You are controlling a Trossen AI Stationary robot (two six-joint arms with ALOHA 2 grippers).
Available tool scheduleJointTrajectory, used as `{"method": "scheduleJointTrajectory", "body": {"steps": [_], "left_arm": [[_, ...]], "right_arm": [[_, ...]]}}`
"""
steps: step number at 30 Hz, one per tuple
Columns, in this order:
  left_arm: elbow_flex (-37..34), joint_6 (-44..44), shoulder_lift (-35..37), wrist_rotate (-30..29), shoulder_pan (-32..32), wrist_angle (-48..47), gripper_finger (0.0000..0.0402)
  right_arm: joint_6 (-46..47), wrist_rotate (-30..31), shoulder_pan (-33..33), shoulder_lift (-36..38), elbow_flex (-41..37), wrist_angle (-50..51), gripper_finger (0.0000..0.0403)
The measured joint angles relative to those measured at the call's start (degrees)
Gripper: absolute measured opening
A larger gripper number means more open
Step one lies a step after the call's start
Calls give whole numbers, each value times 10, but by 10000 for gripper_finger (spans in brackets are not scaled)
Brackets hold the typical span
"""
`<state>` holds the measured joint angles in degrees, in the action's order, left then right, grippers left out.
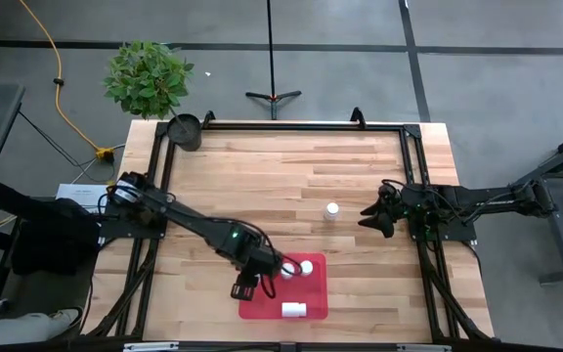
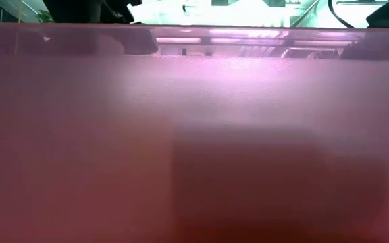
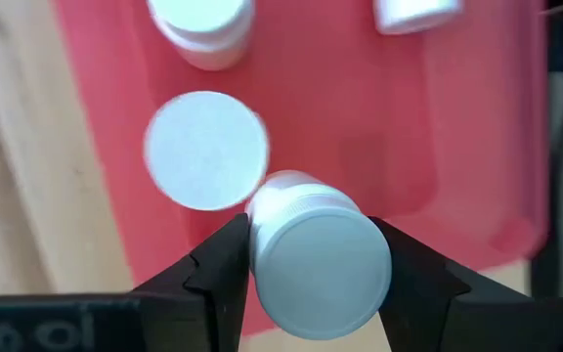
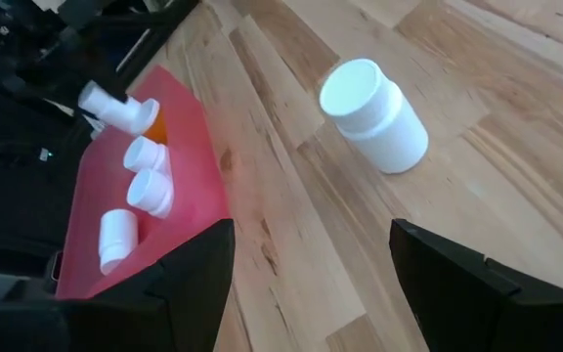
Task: Pick and place pill bottles into a basket
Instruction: Put the white pill bottle into the red bin
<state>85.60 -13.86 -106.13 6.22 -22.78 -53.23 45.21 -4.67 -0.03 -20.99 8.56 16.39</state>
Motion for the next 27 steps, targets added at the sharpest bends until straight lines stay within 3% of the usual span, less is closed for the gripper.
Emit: {"method": "scheduleJointTrajectory", "body": {"steps": [5,27], "left_arm": [[0,-16,0,-53,-16,11,210],[0,-41,-19,-39,-25,28,210]], "right_arm": [[0,2,0,0,0,-7,264],[0,-1,0,0,0,-8,263]]}}
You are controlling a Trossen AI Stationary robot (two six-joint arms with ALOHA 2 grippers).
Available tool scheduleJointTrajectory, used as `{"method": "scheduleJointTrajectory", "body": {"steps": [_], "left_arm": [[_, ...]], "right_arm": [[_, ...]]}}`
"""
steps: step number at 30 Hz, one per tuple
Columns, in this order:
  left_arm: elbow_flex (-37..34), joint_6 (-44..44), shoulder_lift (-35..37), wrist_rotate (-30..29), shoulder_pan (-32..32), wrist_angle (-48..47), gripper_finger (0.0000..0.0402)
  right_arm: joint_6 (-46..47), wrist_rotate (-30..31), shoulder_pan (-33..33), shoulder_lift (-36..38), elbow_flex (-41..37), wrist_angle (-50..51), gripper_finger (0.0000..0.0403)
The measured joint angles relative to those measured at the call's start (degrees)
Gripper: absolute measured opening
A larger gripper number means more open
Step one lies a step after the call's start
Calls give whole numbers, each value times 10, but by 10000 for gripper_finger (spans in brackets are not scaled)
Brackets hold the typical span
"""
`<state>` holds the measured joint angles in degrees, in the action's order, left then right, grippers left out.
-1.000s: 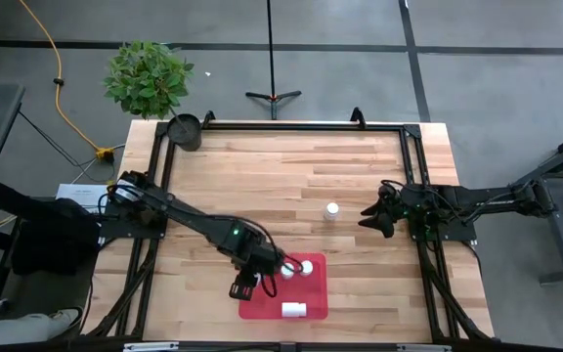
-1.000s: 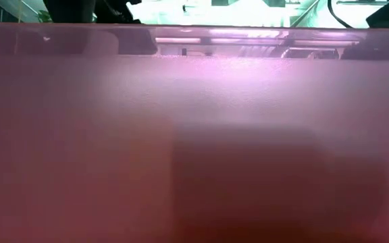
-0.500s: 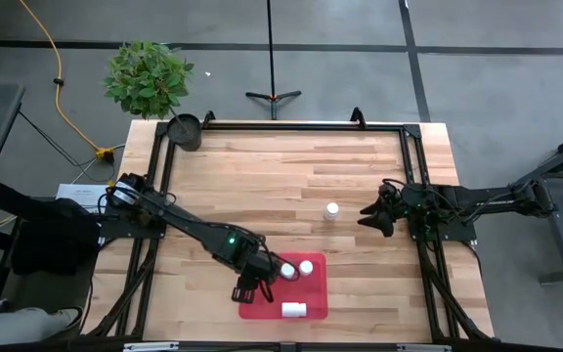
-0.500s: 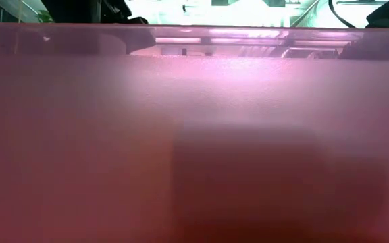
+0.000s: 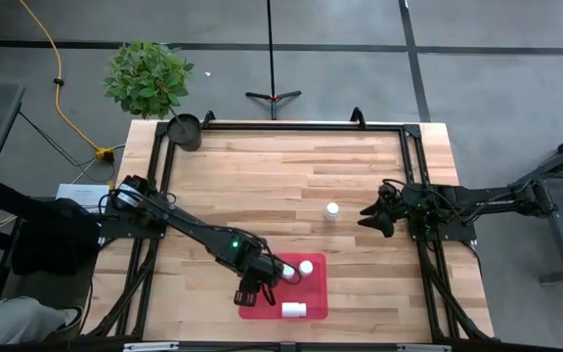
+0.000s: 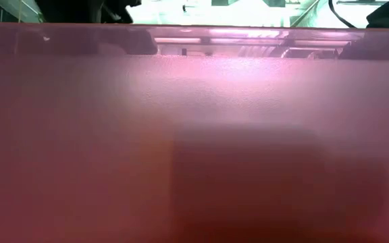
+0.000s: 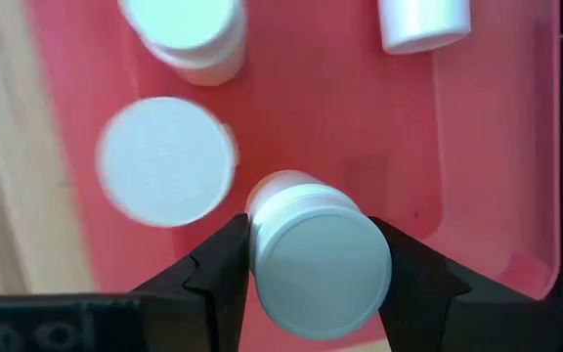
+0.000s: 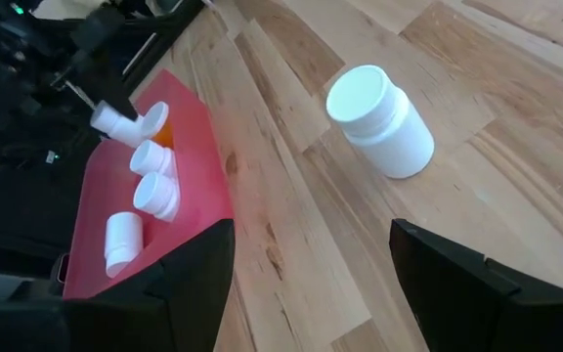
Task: Pick and place pill bottles into a basket
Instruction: Put the white pill bottle into the red bin
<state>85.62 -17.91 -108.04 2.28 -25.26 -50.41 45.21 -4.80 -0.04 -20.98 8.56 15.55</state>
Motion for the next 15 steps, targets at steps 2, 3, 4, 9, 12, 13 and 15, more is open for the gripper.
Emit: {"method": "scheduleJointTrajectory", "body": {"steps": [2,3,4,9,12,13,15], "left_arm": [[0,0,-9,0,-4,-6,210],[0,0,-11,-1,-4,-12,210],[-1,-3,-13,0,-4,-10,210],[0,-6,-15,4,-4,-5,210],[-9,-11,-15,7,-4,12,210],[-16,-16,-15,10,-4,20,210],[-32,-23,-16,23,-4,31,210]], "right_arm": [[-1,-1,0,0,0,-2,263],[-1,-1,0,0,0,-4,263],[-1,-1,0,0,0,-5,263],[-2,-1,0,0,0,-4,263],[-4,-2,0,0,0,-4,263],[-5,-2,0,0,0,-4,263],[-6,-6,0,0,0,-4,263]]}}
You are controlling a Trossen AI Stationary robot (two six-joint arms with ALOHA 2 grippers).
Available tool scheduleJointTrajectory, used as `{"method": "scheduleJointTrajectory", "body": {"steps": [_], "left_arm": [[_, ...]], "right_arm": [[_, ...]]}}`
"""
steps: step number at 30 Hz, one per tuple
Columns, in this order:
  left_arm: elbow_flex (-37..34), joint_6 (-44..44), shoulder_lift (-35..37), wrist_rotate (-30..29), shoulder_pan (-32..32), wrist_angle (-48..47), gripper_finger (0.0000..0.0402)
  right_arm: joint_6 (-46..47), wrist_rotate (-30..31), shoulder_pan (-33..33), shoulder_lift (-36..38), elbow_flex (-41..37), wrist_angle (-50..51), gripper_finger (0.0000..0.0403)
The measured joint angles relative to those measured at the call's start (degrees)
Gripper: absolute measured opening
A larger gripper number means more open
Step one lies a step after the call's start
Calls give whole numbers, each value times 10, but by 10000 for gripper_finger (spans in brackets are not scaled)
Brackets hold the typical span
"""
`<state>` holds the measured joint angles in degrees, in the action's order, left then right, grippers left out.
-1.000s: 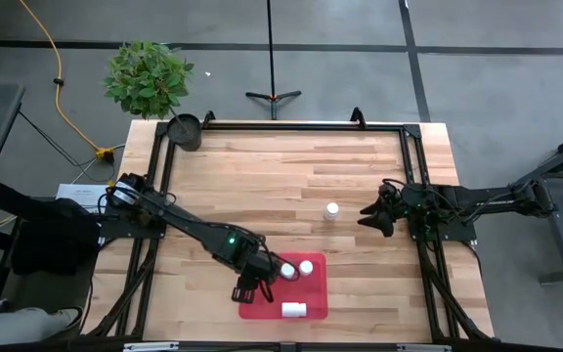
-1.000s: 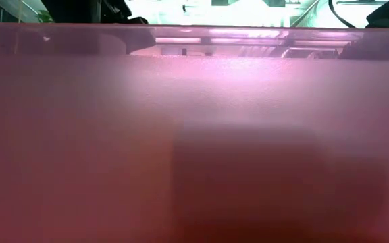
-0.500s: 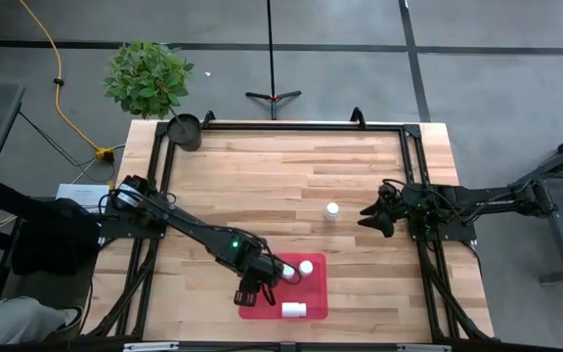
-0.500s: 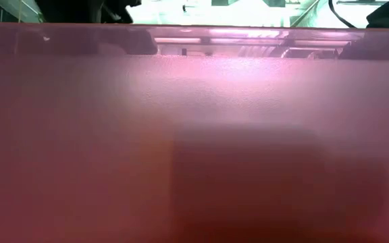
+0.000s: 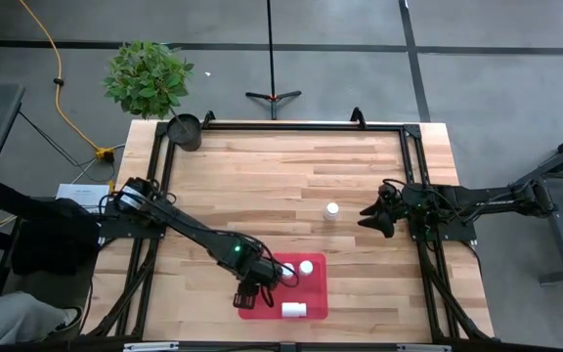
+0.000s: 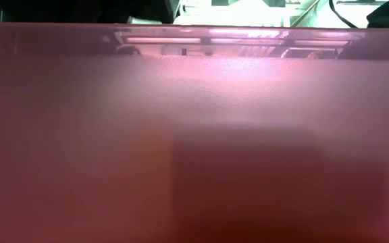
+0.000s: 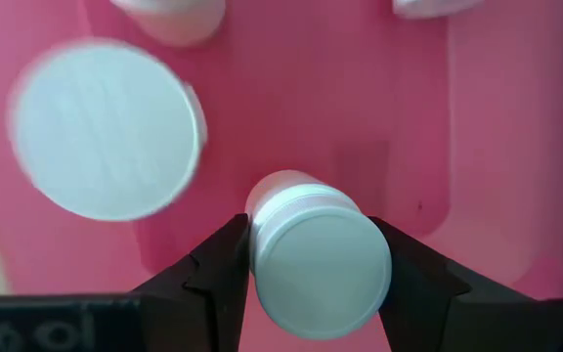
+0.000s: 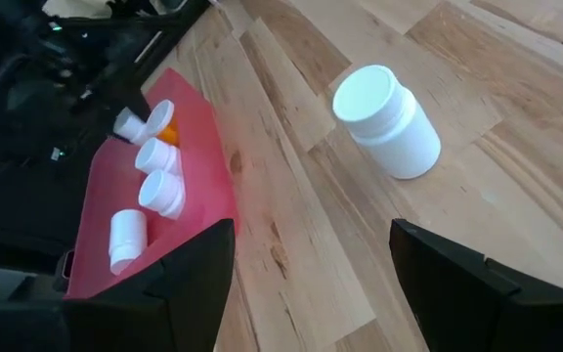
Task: Pick and place pill bottles into a basket
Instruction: Put the white pill bottle into the red bin
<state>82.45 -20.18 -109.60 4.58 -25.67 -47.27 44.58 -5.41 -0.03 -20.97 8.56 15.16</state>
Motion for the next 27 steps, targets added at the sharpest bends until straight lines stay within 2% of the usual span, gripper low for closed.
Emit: {"method": "scheduleJointTrajectory", "body": {"steps": [8,17,27], "left_arm": [[-31,-15,2,11,1,14,210],[-34,-10,0,10,1,37,264],[-17,0,0,10,2,33,263]], "right_arm": [[-8,-12,0,0,0,0,263],[-11,-12,0,0,0,0,263],[-11,-13,0,0,0,0,263]]}}
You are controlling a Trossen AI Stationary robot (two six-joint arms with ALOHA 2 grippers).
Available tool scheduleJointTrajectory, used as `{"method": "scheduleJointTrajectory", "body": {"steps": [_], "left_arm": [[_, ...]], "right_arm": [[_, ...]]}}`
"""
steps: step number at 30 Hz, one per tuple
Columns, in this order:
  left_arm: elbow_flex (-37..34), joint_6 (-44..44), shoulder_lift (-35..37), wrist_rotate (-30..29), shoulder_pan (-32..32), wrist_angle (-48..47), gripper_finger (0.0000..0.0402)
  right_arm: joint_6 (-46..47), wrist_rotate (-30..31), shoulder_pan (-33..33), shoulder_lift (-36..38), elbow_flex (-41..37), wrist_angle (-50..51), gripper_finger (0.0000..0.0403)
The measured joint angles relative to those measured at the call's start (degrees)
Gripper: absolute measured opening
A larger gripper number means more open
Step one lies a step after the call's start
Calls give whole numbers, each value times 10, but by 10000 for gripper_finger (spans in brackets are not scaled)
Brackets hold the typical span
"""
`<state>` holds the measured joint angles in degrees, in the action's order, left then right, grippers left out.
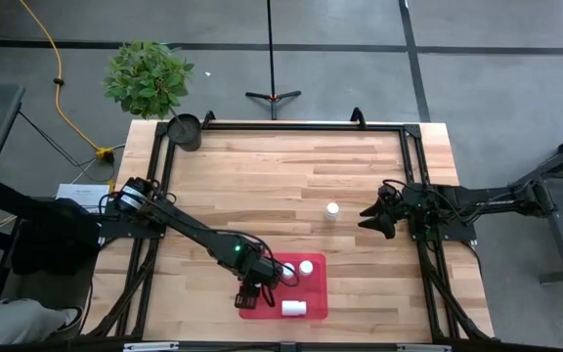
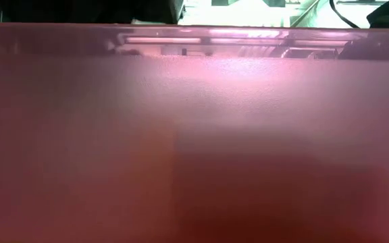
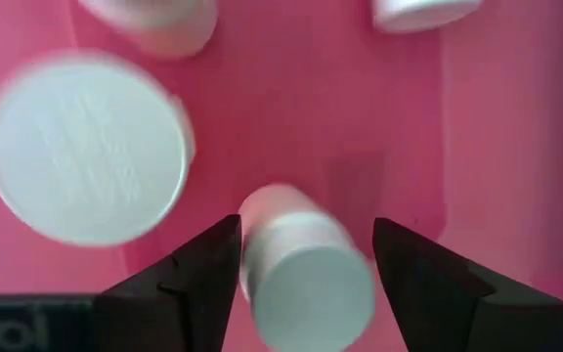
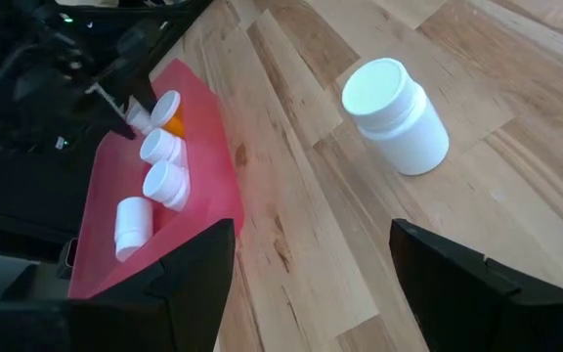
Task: Pick and place pill bottles into a basket
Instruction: Put the white pill bottle into the red bin
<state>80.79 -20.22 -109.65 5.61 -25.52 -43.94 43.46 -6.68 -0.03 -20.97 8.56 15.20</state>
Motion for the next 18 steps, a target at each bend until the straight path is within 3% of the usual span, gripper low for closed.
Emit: {"method": "scheduleJointTrajectory", "body": {"steps": [18], "left_arm": [[97,45,0,-3,0,-89,264]], "right_arm": [[0,-2,0,0,0,0,264]]}}
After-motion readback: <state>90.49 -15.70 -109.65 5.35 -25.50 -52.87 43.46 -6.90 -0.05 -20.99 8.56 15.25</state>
